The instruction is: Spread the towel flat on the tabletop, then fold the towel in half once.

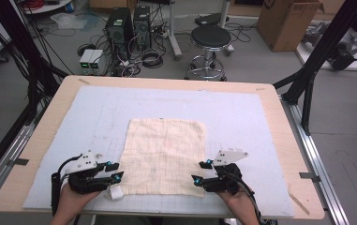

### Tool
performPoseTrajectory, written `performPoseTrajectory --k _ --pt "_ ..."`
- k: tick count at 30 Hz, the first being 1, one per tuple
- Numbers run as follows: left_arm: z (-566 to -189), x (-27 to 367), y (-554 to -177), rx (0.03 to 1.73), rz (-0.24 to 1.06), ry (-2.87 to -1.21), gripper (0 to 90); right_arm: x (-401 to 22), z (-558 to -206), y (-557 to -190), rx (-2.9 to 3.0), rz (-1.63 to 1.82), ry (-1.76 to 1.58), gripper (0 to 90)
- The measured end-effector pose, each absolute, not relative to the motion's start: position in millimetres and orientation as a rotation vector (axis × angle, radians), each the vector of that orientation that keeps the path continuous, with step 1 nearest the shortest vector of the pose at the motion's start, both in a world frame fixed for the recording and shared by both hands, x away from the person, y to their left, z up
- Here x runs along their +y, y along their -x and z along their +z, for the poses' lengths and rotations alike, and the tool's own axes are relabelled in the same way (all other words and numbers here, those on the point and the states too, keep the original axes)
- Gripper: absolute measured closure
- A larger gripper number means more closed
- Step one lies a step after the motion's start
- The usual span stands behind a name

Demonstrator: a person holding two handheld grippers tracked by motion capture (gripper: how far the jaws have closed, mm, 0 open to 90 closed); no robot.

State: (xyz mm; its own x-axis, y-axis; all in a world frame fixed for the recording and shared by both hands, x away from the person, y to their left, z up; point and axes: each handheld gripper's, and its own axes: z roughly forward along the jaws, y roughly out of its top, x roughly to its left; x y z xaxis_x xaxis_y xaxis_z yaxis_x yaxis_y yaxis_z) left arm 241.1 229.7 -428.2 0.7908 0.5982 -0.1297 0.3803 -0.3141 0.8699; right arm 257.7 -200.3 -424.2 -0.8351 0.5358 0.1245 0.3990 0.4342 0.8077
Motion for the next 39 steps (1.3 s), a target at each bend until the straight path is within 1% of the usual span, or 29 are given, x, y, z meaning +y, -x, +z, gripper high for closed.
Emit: performPoseTrajectory --k 3,12,30,33,36,39 --pt "-427.5 229.7 -242.4 0.741 0.275 -1.937 56.0 -202.6 -424.4 -260.4 2.516 1.374 -0.837 34.6" --pt "-426.9 232.2 -246.3 0.755 0.294 -1.926 51.6 -203.0 -423.3 -263.2 2.492 1.379 -0.816 28.1" --pt "-423.8 232.2 -249.4 0.762 0.311 -1.924 42.7 -201.1 -423.9 -268.5 2.497 1.379 -0.806 27.7" --pt "-422.5 231.0 -253.2 0.77 0.313 -1.917 41.9 -202.5 -421.5 -275.5 2.49 1.372 -0.826 26.4" --pt "-420.5 230.1 -257.3 0.784 0.315 -1.907 39.9 -204.4 -419.4 -284.1 2.494 1.396 -0.865 22.3" --pt "-418.0 230.8 -262.5 0.802 0.28 -1.898 38.8 -205.8 -417.4 -290.0 2.498 1.393 -0.863 21.4"
